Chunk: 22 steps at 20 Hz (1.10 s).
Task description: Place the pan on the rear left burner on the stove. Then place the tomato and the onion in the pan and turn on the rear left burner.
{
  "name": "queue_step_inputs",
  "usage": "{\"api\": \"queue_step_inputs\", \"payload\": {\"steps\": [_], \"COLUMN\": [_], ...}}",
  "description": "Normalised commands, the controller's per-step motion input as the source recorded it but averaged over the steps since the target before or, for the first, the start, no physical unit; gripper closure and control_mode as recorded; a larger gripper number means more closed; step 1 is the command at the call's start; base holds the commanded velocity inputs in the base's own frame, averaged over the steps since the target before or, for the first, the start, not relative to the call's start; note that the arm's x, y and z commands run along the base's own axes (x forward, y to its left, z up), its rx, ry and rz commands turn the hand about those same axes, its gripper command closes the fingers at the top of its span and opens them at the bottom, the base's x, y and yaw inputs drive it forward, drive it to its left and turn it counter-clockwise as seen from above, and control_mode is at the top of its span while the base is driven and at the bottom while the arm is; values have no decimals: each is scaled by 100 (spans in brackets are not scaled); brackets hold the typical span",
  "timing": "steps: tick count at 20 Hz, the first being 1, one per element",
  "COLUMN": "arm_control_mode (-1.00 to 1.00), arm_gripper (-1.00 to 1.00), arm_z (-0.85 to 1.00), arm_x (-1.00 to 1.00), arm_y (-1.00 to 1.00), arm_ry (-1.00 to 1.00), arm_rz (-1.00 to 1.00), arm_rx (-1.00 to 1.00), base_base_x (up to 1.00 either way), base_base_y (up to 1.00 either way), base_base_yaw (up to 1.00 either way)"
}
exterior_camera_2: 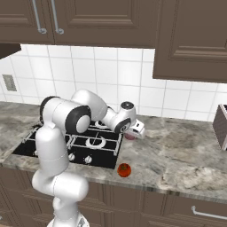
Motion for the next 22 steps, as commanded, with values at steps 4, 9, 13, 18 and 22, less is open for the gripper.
{"api": "queue_step_inputs", "payload": {"steps": [4, 9, 13, 18, 22], "arm_control_mode": [-100, -100, -100, -100, -100], "arm_gripper": [100, 100, 100, 100, 100], "arm_z": [20, 58, 61, 57, 40], "arm_x": [-4, -9, 0, 0, 0], "arm_y": [0, 7, 23, 42, 59], "arm_ry": [-4, -12, -8, -1, 0], "arm_rz": [0, 0, 0, 0, 0], "arm_rx": [0, 0, 0, 0, 0], "base_base_x": [0, 0, 0, 0, 0], "base_base_y": [0, 0, 0, 0, 0], "base_base_yaw": [0, 0, 0, 0, 0]}}
